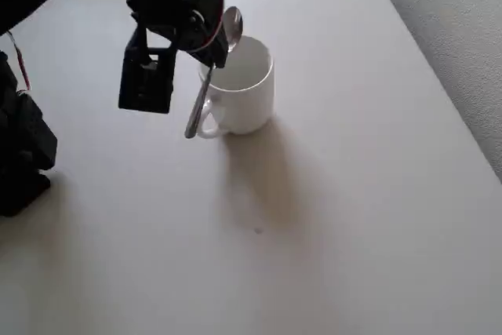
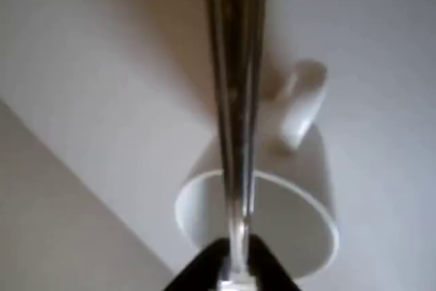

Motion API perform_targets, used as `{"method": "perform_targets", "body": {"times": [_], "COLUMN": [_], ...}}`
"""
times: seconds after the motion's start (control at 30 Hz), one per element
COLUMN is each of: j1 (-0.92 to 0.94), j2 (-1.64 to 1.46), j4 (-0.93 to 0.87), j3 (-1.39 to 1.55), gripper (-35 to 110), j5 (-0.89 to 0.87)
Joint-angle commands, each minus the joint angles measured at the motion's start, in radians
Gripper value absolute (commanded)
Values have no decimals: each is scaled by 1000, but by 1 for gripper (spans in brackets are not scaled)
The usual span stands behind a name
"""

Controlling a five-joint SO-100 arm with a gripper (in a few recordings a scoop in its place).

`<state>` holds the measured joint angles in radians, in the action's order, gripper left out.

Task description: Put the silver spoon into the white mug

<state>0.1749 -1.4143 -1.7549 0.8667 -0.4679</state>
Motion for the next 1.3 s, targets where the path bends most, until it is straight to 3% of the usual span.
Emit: {"method": "perform_targets", "body": {"times": [0.0,1.07,1.27], "j1": [-21,-28,-43], "j2": [8,166,132], "j4": [3,48,28], "j3": [-63,-66,-66], "gripper": [-2,-1,18], "j5": [-20,-12,-3]}}
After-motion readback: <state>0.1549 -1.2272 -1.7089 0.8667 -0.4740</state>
